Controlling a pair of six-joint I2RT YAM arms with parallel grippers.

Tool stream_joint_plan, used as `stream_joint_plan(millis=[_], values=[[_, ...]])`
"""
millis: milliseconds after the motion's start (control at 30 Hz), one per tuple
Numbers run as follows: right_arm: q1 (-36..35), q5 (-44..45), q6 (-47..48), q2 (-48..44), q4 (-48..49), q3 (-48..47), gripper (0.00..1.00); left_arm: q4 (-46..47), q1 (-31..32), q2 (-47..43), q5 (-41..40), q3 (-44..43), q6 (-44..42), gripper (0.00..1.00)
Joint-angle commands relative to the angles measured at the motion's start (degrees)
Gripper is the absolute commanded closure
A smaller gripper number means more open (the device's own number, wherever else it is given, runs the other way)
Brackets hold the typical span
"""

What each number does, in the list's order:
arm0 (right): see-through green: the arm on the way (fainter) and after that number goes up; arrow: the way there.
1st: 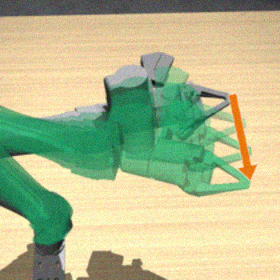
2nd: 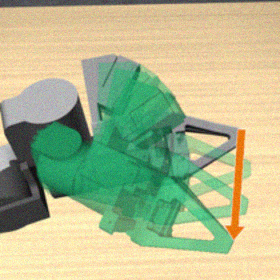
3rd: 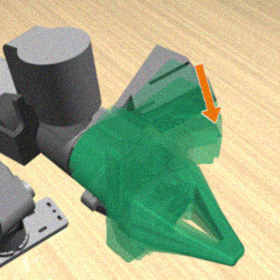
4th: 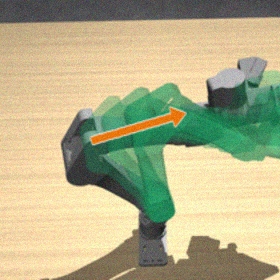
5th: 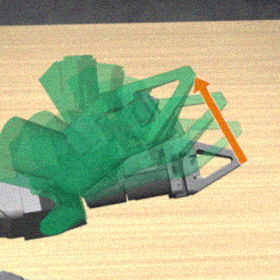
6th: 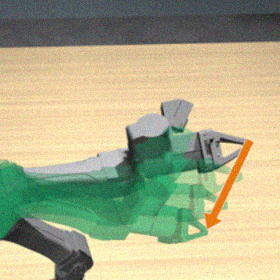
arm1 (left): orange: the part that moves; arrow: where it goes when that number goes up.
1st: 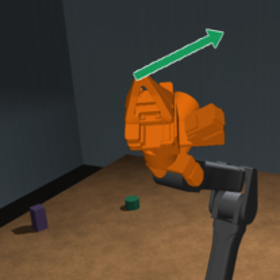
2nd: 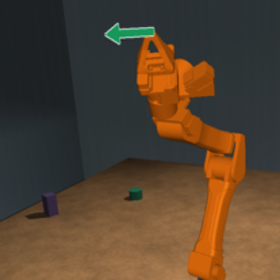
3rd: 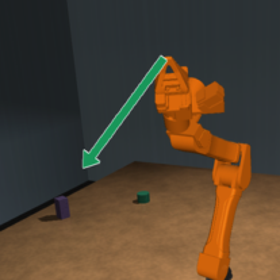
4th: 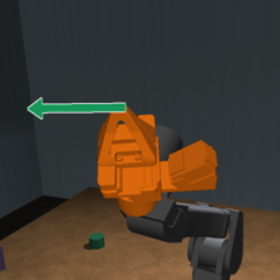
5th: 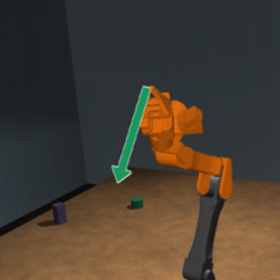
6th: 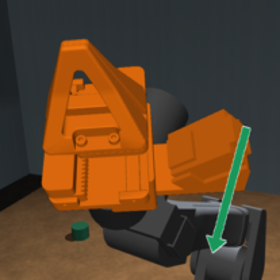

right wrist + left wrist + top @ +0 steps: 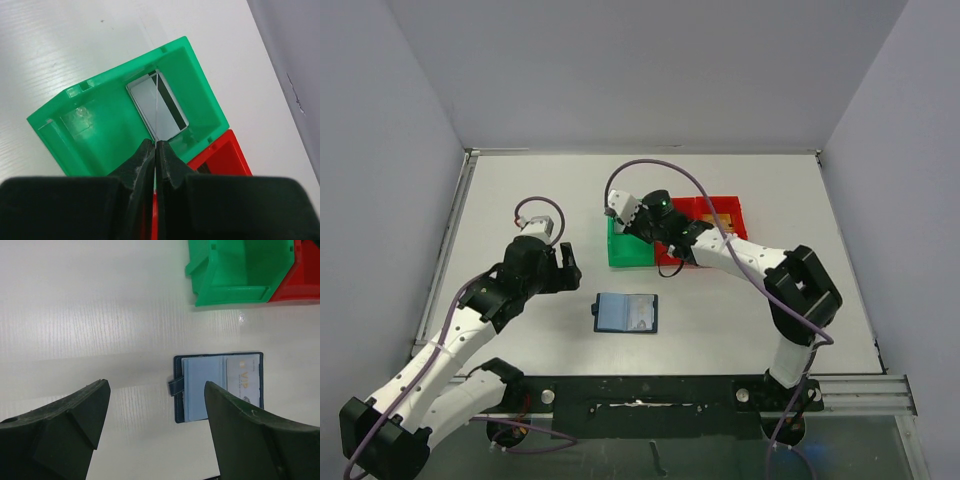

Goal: Take the credit cards out of the card holder

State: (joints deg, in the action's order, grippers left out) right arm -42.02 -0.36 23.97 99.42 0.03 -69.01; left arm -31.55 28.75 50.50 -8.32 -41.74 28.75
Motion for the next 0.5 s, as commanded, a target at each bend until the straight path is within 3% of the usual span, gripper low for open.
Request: stream_joint_plan(millis=[0,467], values=[[0.55,-1.08,7.19,4.16,0.04,-6.01,1.00,1.79,-0.49,-0.17,0.27,-1.05,-1.20,0.24],[2.18,3.87,17.37,16.83,0.48,-15.82,1.00,1.95,-0.76,-0.08,0.71,-0.75,-1.06,0.23]])
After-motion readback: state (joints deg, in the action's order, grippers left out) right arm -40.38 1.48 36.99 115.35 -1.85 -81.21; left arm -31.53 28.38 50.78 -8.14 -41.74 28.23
